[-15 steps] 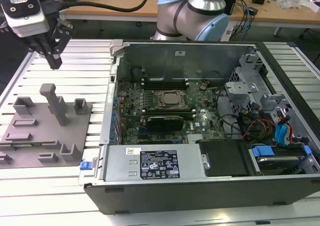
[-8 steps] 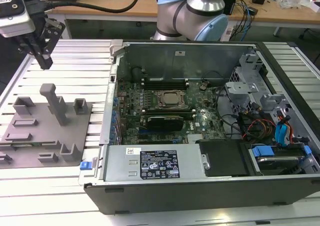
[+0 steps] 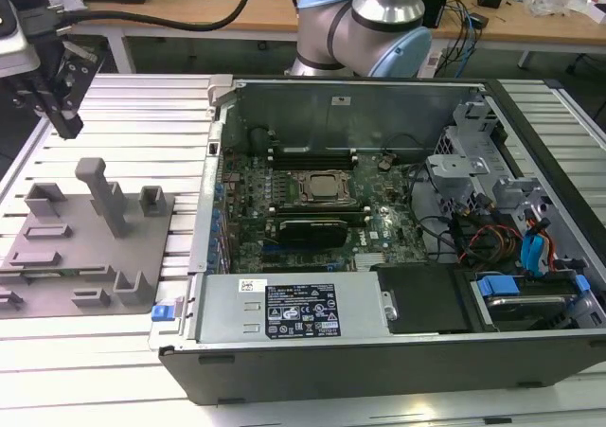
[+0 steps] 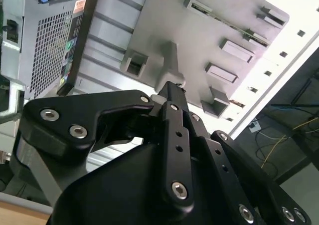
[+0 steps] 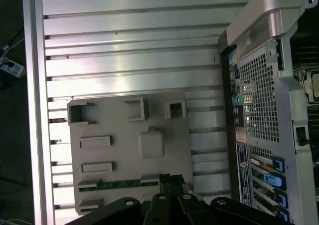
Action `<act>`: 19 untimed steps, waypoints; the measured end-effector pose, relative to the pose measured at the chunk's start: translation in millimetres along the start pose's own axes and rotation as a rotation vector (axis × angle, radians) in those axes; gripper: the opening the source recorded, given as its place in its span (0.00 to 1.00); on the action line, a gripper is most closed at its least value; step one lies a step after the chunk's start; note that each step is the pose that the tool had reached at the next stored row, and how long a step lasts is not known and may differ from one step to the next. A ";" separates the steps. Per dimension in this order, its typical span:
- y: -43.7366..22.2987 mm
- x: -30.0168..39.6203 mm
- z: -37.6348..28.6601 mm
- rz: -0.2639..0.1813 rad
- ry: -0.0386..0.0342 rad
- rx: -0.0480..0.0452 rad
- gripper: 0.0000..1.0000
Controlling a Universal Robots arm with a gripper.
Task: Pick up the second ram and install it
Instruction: 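Reach for the second ram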
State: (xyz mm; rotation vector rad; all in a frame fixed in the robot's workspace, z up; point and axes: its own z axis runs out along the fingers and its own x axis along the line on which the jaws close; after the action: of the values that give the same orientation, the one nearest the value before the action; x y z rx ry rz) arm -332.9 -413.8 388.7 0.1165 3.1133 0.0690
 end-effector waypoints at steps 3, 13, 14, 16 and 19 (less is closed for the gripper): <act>-8.5 8.1 1.3 0.000 -0.0001 0.0014 0.11; -40.8 32.5 5.1 -0.002 -0.0012 0.0164 0.11; -40.8 32.5 5.1 -0.002 -0.0012 0.0164 0.11; -40.9 32.6 5.0 -0.002 -0.0011 0.0164 0.11; -40.9 32.6 5.1 -0.002 -0.0011 0.0164 0.11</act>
State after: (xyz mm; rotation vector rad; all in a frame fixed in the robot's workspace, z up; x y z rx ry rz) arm -368.3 -451.8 381.0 0.1144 3.1133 0.0433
